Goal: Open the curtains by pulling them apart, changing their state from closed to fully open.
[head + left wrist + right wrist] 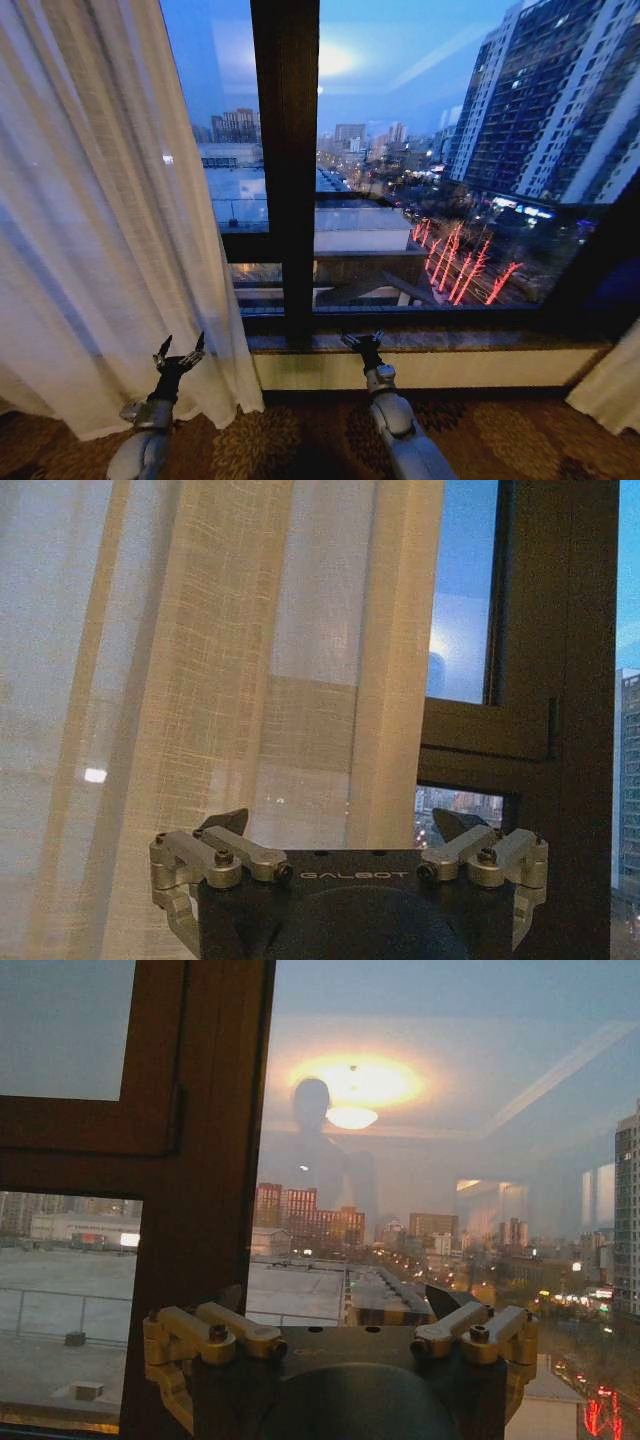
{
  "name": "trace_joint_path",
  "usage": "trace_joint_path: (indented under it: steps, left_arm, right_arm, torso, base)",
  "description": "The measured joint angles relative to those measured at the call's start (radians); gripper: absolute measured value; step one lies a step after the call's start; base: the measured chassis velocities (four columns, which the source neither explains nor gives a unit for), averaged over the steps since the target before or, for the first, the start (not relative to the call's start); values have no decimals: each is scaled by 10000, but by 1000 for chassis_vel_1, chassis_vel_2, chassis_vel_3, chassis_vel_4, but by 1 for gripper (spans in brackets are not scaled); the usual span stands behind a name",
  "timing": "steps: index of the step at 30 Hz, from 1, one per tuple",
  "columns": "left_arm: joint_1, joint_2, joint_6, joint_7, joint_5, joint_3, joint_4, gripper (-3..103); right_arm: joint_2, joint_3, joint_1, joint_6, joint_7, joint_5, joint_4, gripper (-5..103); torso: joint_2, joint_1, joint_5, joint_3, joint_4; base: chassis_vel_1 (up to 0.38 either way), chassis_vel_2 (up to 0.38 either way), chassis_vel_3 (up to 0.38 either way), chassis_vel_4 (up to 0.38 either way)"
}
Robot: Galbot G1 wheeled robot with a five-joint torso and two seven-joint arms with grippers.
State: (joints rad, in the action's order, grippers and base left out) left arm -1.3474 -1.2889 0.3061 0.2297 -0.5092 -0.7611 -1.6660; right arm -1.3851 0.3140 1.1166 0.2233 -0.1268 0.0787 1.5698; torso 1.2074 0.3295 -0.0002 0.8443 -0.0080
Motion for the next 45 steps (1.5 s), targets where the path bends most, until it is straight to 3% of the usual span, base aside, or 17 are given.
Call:
trace_joint_path:
  steps: [45]
  left_arm:
    - [0, 0, 0, 0, 0, 0, 0, 100]
  right_arm:
    - [0, 0, 0, 0, 0, 0, 0, 100]
  torso:
    - [0, 0, 1, 0, 0]
  base:
    - [0, 0, 0, 0]
